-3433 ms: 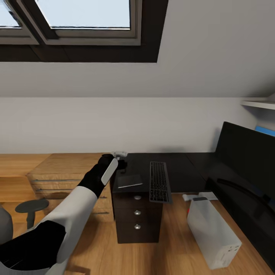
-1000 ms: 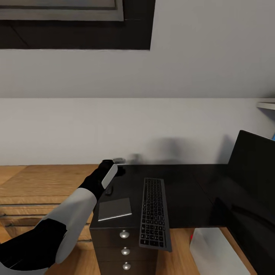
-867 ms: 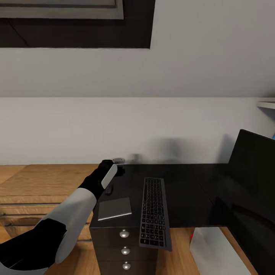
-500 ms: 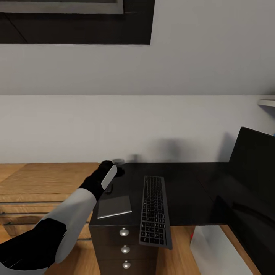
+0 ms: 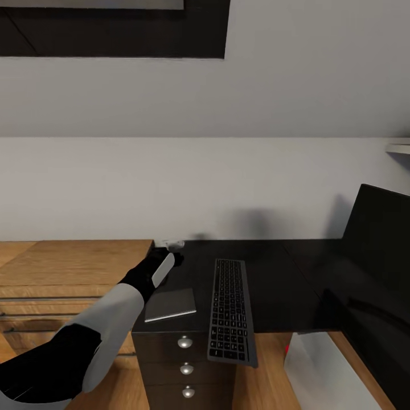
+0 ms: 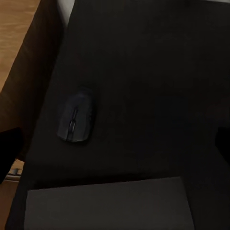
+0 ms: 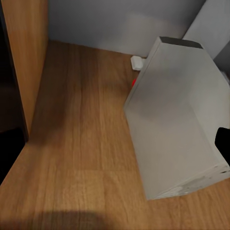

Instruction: In the bedroom, organize the workspace by keeping the computer under the desk, ensuring the monitor is on the desk, placing the keyboard on the desk next to the monitor, placing the mouse on the desk next to the keyboard, moving the folder from the swivel chair onto the desk next to the mouse, stacking the notebook on top of the folder with the pen on top of the notebook, and positioning the swivel chair next to the desk.

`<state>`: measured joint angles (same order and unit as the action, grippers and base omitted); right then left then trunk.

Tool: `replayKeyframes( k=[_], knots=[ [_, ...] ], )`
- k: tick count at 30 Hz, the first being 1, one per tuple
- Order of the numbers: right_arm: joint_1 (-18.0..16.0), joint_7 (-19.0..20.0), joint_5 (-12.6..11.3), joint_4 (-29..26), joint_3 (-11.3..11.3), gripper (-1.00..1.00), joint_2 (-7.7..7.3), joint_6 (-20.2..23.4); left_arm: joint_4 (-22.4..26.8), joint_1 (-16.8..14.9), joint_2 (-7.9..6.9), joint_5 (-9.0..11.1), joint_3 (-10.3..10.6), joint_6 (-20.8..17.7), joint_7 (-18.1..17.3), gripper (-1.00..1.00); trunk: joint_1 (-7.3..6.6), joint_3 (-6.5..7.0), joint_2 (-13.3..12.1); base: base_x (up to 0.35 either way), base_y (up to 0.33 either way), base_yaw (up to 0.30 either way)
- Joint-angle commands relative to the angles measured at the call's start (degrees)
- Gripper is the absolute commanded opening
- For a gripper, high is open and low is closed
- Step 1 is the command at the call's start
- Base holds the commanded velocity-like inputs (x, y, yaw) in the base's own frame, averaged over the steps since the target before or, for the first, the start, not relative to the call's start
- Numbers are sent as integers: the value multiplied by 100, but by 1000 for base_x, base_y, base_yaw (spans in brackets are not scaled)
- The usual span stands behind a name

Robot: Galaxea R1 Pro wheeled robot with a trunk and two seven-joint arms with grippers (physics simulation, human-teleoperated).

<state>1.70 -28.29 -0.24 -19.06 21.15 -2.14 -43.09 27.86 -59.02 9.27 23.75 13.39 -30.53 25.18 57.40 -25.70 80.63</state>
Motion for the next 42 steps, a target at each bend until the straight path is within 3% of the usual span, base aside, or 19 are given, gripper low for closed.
replayKeyframes(
  k=[1,35,42],
  knots=[
    [0,-58,-2,-11,47,100,-6,11,1,-4,-4,60,41,-8,52,100,23,-24,45,0,0,0],
    [1,-54,-2,-2,56,100,3,11,-270,-3,-13,66,41,38,48,100,770,-634,1409,0,0,0],
    [0,-54,-2,-2,56,100,3,11,-273,-3,-22,68,41,35,45,100,770,-634,1409,0,0,0]
  ],
)
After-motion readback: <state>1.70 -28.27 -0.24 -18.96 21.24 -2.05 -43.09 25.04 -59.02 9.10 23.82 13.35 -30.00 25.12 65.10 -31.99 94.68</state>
